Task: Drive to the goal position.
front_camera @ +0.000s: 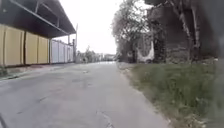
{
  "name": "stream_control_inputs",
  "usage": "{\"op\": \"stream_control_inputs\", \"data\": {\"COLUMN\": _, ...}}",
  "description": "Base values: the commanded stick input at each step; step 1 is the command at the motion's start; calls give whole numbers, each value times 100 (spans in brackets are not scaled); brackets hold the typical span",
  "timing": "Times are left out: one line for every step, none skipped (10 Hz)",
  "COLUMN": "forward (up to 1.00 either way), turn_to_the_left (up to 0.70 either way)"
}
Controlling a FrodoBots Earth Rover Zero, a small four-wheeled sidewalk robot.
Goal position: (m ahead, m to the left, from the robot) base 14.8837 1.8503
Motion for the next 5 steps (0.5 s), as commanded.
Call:
{"op": "stream_control_inputs", "data": {"forward": 100, "turn_to_the_left": 0}}
{"op": "stream_control_inputs", "data": {"forward": 100, "turn_to_the_left": 0}}
{"op": "stream_control_inputs", "data": {"forward": 100, "turn_to_the_left": 0}}
{"op": "stream_control_inputs", "data": {"forward": 100, "turn_to_the_left": 0}}
{"op": "stream_control_inputs", "data": {"forward": 100, "turn_to_the_left": 0}}
